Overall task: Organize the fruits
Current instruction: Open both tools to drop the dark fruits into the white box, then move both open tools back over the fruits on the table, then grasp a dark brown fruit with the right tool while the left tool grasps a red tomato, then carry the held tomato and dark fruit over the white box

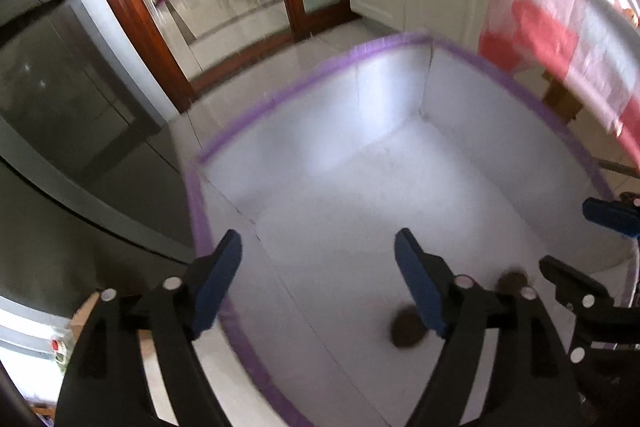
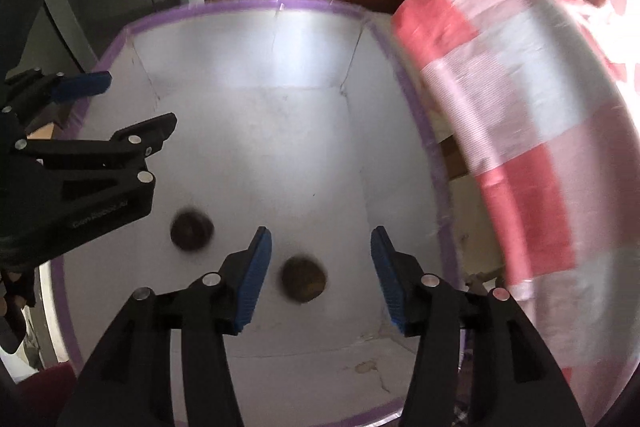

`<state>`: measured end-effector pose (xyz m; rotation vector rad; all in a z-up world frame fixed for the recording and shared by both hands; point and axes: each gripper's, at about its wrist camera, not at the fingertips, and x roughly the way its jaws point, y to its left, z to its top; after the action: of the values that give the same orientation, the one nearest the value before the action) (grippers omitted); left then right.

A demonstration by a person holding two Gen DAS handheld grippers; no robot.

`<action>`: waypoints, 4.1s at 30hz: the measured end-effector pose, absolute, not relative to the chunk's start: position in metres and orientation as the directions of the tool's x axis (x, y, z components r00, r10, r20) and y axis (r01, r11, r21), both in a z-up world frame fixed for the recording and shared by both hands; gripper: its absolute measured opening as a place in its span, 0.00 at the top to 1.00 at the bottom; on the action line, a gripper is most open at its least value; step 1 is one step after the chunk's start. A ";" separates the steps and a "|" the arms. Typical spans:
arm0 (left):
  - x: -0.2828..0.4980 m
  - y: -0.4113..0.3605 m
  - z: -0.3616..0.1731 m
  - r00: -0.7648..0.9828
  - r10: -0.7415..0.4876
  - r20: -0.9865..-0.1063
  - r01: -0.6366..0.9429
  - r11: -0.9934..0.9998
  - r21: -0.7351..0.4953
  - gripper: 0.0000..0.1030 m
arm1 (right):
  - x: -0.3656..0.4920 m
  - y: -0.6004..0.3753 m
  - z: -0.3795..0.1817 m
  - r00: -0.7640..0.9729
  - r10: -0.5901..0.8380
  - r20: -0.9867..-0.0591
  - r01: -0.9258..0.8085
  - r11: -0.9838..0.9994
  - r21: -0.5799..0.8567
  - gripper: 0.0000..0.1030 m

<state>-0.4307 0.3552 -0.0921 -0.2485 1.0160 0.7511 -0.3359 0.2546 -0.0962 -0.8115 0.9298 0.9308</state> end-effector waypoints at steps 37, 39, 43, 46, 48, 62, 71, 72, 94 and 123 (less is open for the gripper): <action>-0.028 0.004 0.052 0.746 -0.014 -0.666 -0.041 0.997 -0.067 0.02 | -0.064 -0.191 0.060 0.771 0.048 -0.635 0.018 0.995 0.097 0.15; -0.003 -0.008 0.047 0.748 -0.054 -0.661 -0.038 0.991 -0.125 0.02 | -0.036 -0.224 0.046 0.749 0.023 -0.662 0.106 0.982 0.154 0.15; 0.042 -0.019 0.035 0.760 -0.102 -0.641 -0.072 0.968 -0.239 0.02 | 0.008 -0.253 0.037 0.729 0.036 -0.683 0.165 0.960 0.226 0.15; 0.051 -0.010 0.031 0.772 -0.124 -0.624 -0.103 0.944 -0.314 0.02 | 0.038 -0.259 0.030 0.718 0.046 -0.695 0.160 0.960 0.229 0.18; 0.049 -0.001 0.032 0.780 -0.150 -0.608 -0.102 0.927 -0.360 0.02 | 0.062 -0.258 0.025 0.704 0.050 -0.709 0.145 0.966 0.212 0.22; 0.067 -0.015 0.031 0.732 -0.053 -0.679 -0.067 0.986 -0.150 0.14 | 0.138 -0.247 0.007 0.636 0.004 -0.772 0.116 0.988 0.101 0.59; 0.105 -0.039 0.021 0.671 -0.011 -0.741 -0.022 0.999 -0.036 0.34 | 0.135 -0.265 0.006 0.652 0.061 -0.756 0.128 0.974 0.189 0.59; 0.108 -0.042 0.021 0.670 -0.007 -0.742 -0.020 0.999 -0.027 0.34 | 0.134 -0.265 0.006 0.653 0.063 -0.755 0.128 0.973 0.191 0.59; 0.114 -0.037 0.022 0.676 -0.012 -0.737 0.001 1.000 -0.015 0.72 | 0.134 -0.260 0.006 0.651 0.048 -0.758 0.126 0.977 0.170 0.59; 0.022 -0.025 0.049 0.830 -0.028 -0.558 -0.046 0.992 -0.119 0.72 | 0.137 -0.255 0.005 0.645 0.026 -0.764 0.128 0.982 0.141 0.59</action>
<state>0.0215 -0.0255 0.0491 -0.1301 0.5929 0.0095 0.1375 -0.2554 0.0047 0.1895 0.8698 -0.0588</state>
